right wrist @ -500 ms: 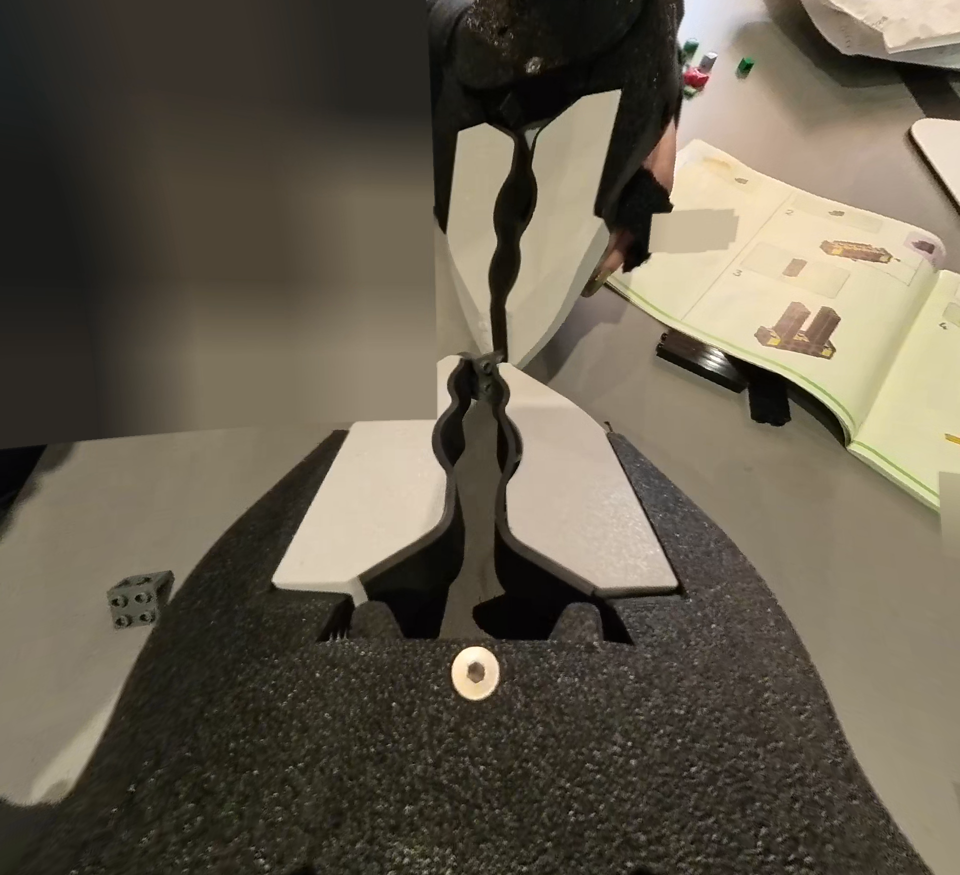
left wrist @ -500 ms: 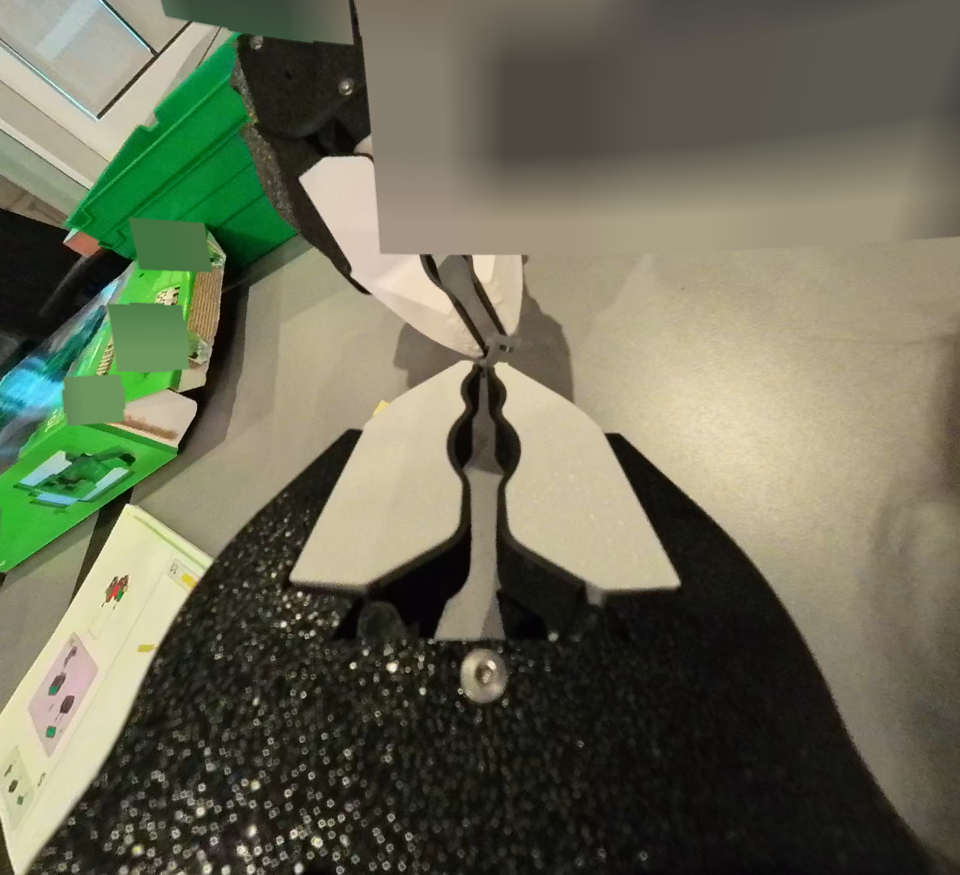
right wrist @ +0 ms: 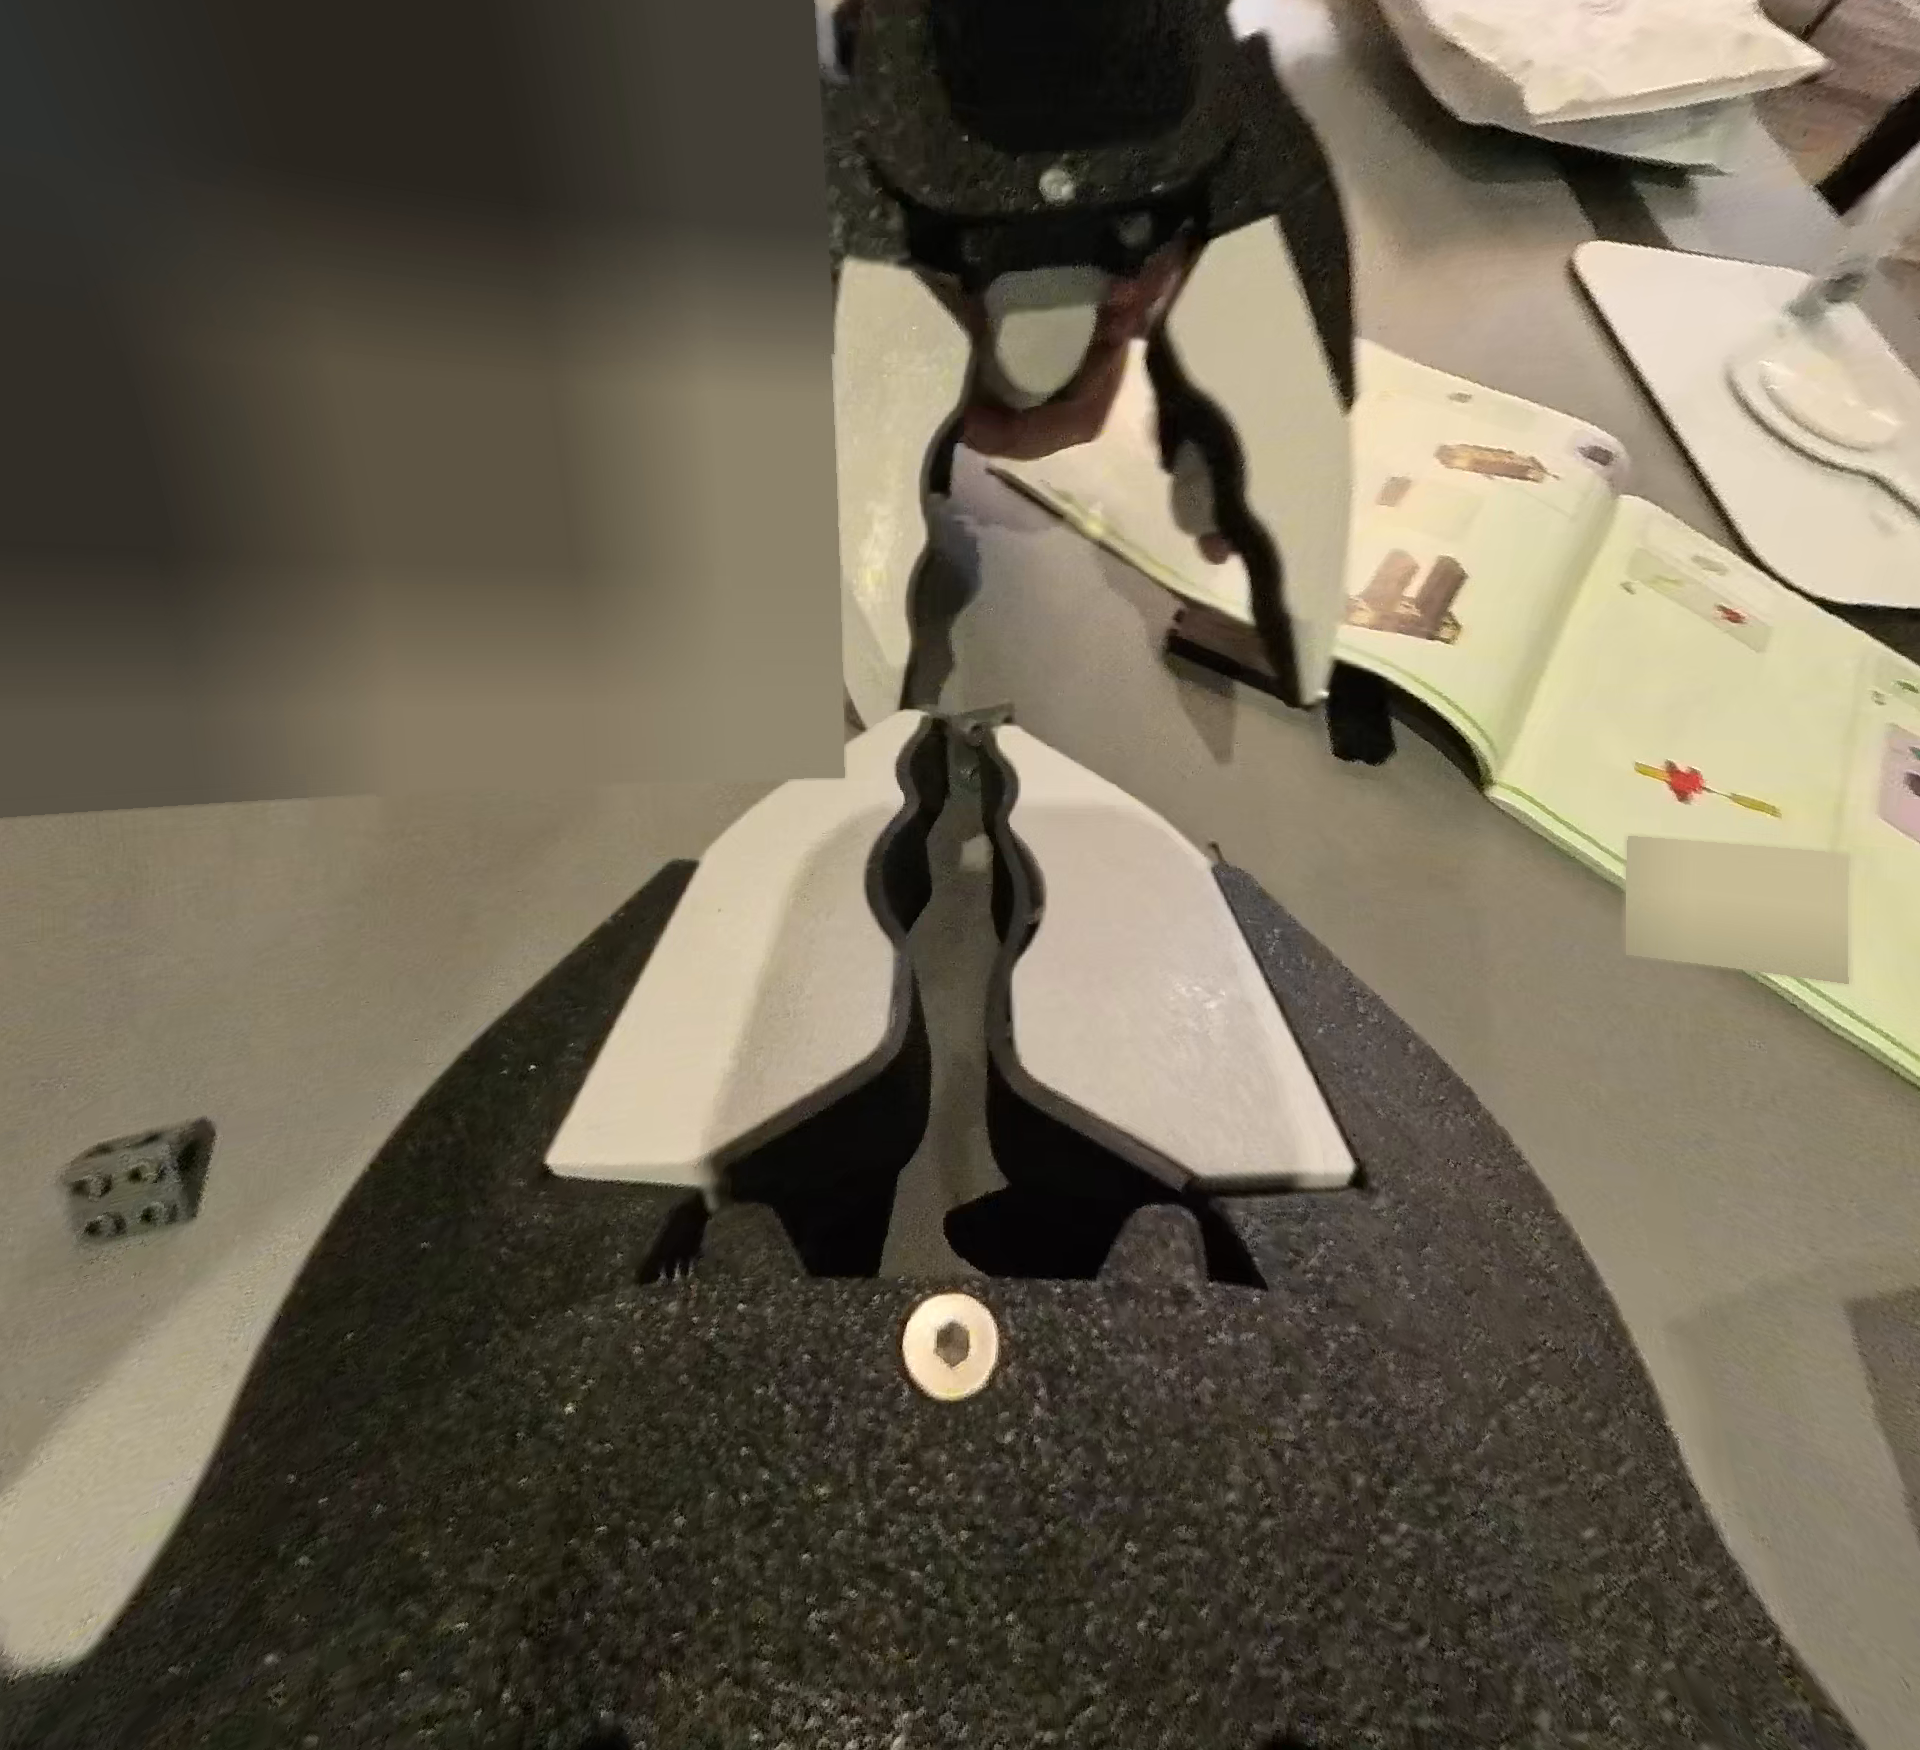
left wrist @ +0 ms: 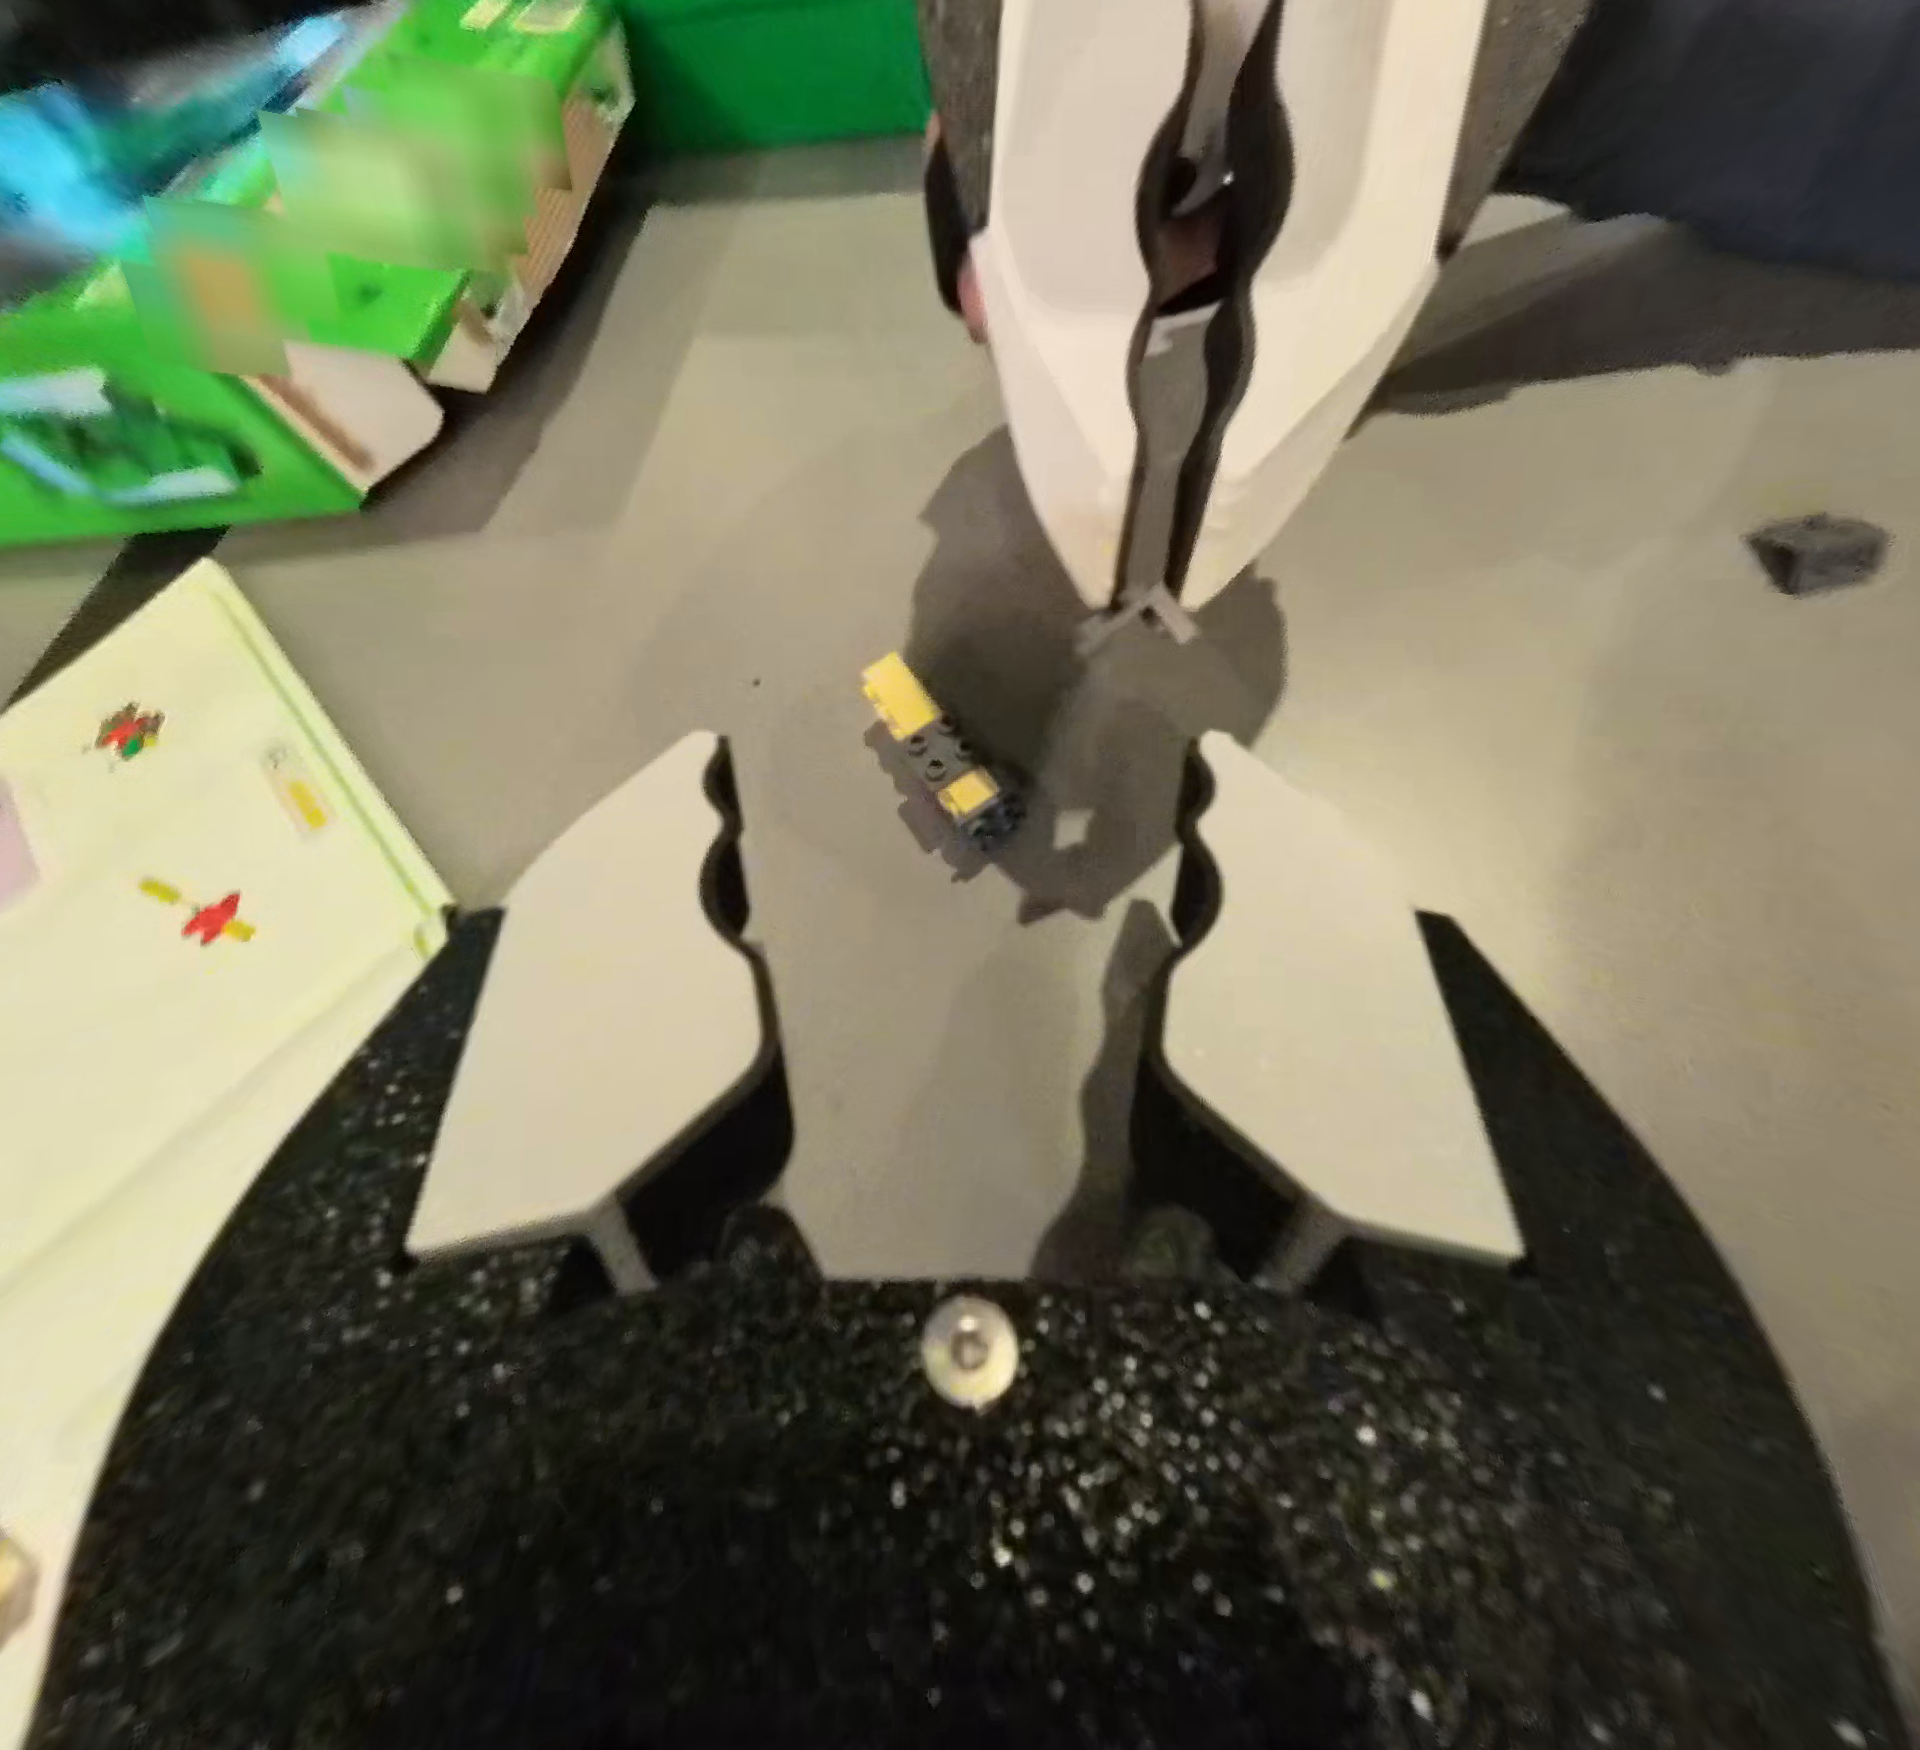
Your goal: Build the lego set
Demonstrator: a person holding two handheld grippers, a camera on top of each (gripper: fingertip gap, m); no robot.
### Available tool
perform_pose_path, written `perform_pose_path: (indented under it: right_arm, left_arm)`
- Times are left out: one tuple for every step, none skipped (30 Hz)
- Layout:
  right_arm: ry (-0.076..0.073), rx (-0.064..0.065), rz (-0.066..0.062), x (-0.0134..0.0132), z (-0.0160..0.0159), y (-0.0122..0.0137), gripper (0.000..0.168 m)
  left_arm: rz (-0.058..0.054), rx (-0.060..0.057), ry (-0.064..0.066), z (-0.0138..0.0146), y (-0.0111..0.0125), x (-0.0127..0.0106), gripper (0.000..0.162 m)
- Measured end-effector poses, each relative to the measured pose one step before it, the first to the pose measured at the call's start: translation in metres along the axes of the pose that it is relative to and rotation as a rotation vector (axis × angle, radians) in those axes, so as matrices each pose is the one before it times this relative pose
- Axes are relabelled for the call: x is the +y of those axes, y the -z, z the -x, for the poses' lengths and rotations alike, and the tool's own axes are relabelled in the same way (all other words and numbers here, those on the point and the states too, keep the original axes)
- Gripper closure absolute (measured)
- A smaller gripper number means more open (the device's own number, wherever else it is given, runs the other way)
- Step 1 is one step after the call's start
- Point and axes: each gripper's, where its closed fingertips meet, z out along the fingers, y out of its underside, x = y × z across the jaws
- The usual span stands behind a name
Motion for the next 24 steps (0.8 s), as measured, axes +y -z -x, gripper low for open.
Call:
perform_pose_path:
  right_arm:
    - [0.0051,0.0273,0.0032,0.00099,-0.00485,0.00336,0.162]
    - [0.0136,0.0248,0.0087,0.00156,-0.00437,0.00300,0.162]
    - [0.0197,0.0280,0.0139,0.00218,-0.00466,0.00214,0.162]
    - [0.0245,0.0238,0.0207,0.00344,-0.00402,0.00113,0.162]
    - [0.0246,0.0149,0.0238,0.00407,-0.00291,0.00016,0.162]
    - [0.0248,0.0072,0.0218,0.00411,-0.00173,-0.00074,0.162]
    - [0.0245,0.0050,0.0218,0.00427,-0.00157,-0.00128,0.162]
    - [0.0246,-0.0031,0.0230,0.00423,-0.00078,-0.00176,0.162]
    - [0.0249,-0.0016,0.0214,0.00364,-0.00123,-0.00174,0.162]
    - [0.0250,-0.0052,0.0192,0.00291,-0.00107,-0.00155,0.162]
    - [0.0201,-0.0083,0.0177,0.00239,-0.00121,-0.00140,0.162]
    - [0.0175,-0.0091,0.0111,0.00126,-0.00127,-0.00126,0.162]
    - [0.0173,-0.0103,0.0083,0.00093,-0.00118,-0.00130,0.162]
    - [0.0175,-0.0098,0.0105,0.00103,-0.00100,-0.00160,0.162]
    - [0.0200,-0.0082,0.0149,0.00144,-0.00086,-0.00181,0.162]
    - [0.0235,-0.0051,0.0198,0.00194,-0.00089,-0.00185,0.162]
    - [0.0255,-0.0060,0.0185,0.00166,-0.00027,-0.00170,0.162]
    - [0.0223,-0.0069,0.0142,0.00129,-0.00003,-0.00127,0.162]
    - [0.0169,-0.0063,0.0070,0.00034,-0.00016,-0.00090,0.162]
    - [0.0129,-0.0083,0.0030,0.00005,-0.00002,-0.00057,0.162]
    - [0.0100,-0.0092,0.0033,0.00008,0.00001,-0.00045,0.162]
    - [0.0097,-0.0081,0.0053,0.00040,-0.00009,-0.00037,0.162]
    - [0.0117,-0.0149,0.0076,0.00071,0.00117,-0.00068,0.162]
    - [0.0126,-0.0110,0.0126,0.00133,0.00066,-0.00069,0.162]
  left_arm:
    - [0.0039,-0.0316,0.0240,0.00149,-0.00274,-0.00096,0.091]
    - [-0.0025,-0.0342,0.0211,0.00131,-0.00217,-0.00219,0.101]
    - [0.0034,-0.0223,0.0122,-0.00004,-0.00199,-0.00127,0.104]
    - [0.0149,-0.0238,0.0095,0.00097,-0.00195,0.00062,0.103]
    - [0.0185,-0.0222,0.0078,0.00135,-0.00185,0.00187,0.103]
    - [0.0158,-0.0118,0.0101,0.00062,-0.00163,0.00210,0.103]
    - [0.0142,-0.0054,0.0167,0.00037,-0.00154,0.00196,0.102]
    - [0.0073,0.0012,0.0193,-0.00021,-0.00115,0.00116,0.103]
    - [-0.0032,0.0009,0.0209,0.00030,-0.00063,-0.00045,0.104]
    - [-0.0072,-0.0029,0.0210,0.00130,-0.00009,-0.00102,0.106]
    - [-0.0046,-0.0013,0.0158,0.00173,0.00019,-0.00064,0.111]
    - [0.0007,-0.0024,0.0118,0.00225,0.00015,0.00014,0.115]
    - [0.0059,-0.0035,0.0065,0.00236,0.00019,0.00124,0.120]
    - [0.0079,-0.0039,0.0035,0.00209,0.00019,0.00193,0.125]
    - [0.0043,-0.0019,0.0023,0.00116,0.00036,0.00175,0.128]
    - [0.0057,-0.0007,0.0026,0.00060,0.00001,0.00175,0.128]
    - [0.0143,0.0030,0.0065,0.00006,-0.00100,0.00236,0.126]
    - [0.0224,0.0110,0.0130,-0.00125,-0.00172,0.00279,0.121]
    - [0.0218,0.0164,0.0139,-0.00201,-0.00208,0.00263,0.116]
    - [0.0190,0.0161,0.0099,-0.00212,-0.00229,0.00262,0.113]
    - [0.0181,0.0089,0.0062,-0.00128,-0.00222,0.00278,0.110]
    - [0.0159,0.0024,0.0028,-0.00029,-0.00222,0.00243,0.109]
    - [0.0091,-0.0044,0.0011,0.00066,-0.00207,0.00124,0.107]
    - [0.0047,-0.0035,-0.0005,0.00069,-0.00164,0.00059,0.107]
